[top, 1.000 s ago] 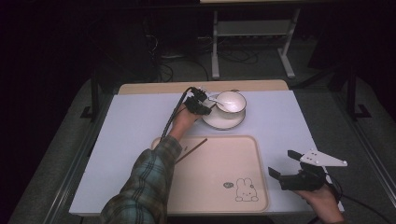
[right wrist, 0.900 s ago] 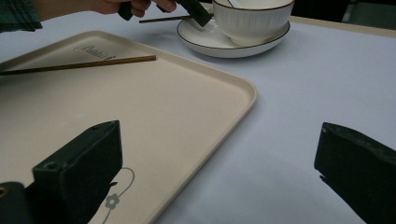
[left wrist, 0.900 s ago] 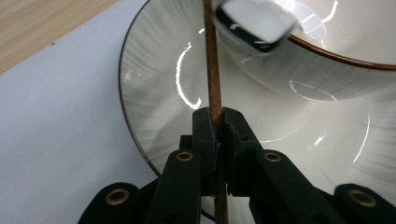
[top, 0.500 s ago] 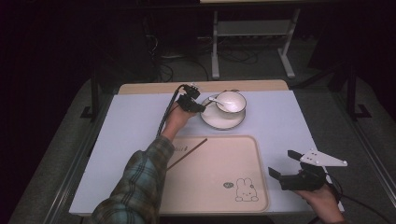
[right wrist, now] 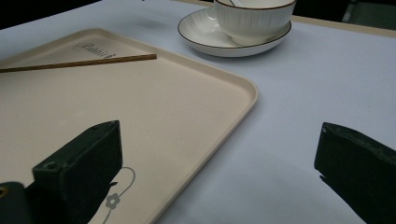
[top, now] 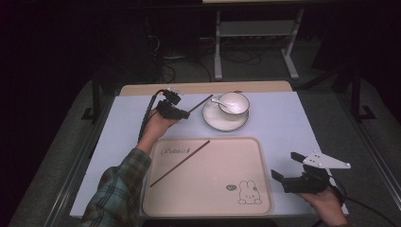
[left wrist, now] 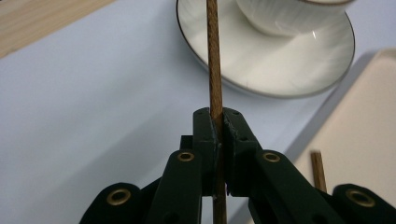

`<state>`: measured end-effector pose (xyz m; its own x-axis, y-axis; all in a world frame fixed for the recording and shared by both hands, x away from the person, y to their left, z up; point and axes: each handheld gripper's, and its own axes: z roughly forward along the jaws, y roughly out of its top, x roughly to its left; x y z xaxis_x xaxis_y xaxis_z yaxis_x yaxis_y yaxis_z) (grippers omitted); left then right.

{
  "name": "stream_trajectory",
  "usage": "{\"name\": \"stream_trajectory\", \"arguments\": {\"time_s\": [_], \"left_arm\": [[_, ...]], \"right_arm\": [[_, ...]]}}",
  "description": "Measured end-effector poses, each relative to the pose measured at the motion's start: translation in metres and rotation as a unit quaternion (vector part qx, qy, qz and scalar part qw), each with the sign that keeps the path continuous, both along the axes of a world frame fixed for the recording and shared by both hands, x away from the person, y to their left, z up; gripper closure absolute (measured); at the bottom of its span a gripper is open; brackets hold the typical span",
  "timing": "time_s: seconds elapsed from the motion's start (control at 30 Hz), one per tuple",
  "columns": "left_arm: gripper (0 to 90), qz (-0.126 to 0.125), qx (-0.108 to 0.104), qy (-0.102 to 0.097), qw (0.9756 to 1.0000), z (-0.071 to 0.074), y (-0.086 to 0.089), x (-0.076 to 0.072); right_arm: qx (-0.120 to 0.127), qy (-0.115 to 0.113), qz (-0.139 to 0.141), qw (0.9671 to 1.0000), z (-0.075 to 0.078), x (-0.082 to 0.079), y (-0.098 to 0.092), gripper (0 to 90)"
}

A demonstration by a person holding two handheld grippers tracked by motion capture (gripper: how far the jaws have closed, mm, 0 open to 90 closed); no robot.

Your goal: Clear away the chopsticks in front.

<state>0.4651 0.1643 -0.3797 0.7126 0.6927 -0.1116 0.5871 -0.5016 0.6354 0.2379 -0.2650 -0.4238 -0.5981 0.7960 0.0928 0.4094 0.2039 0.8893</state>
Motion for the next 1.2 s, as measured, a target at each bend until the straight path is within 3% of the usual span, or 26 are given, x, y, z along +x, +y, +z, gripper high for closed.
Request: {"name": "stream_trajectory", "arguments": {"time_s": [0.33, 0.47, 0.53, 0.67, 0.97, 1.2], "left_arm": [[84.2, 0.001, -0.009, -0.001, 1.0000, 0.004, 0.025, -0.038], [84.2, -0.002, -0.012, 0.002, 0.9999, 0.002, 0.031, -0.063], [84.2, -0.001, -0.014, 0.003, 0.9999, 0.001, 0.031, -0.068], [84.2, -0.005, -0.021, 0.008, 0.9997, -0.008, 0.034, -0.095], [84.2, -0.009, -0.015, 0.017, 0.9997, -0.022, 0.037, -0.133], [84.2, -0.024, -0.004, 0.025, 0.9994, -0.034, 0.026, -0.151]], "right_arm": [[0.000, 0.000, -0.001, 1.0000, 0.000, 0.000, 0.000, 0.3], [0.000, 0.000, -0.001, 1.0000, 0.000, 0.000, 0.001, 0.3], [0.000, 0.000, -0.001, 1.0000, 0.000, 0.000, 0.001, 0.3], [-0.001, 0.000, -0.001, 1.0000, 0.000, 0.000, 0.001, 0.3], [-0.004, -0.001, -0.001, 1.0000, 0.001, -0.001, 0.002, 0.3], [-0.004, -0.001, -0.001, 1.0000, 0.001, -0.001, 0.002, 0.3]]}}
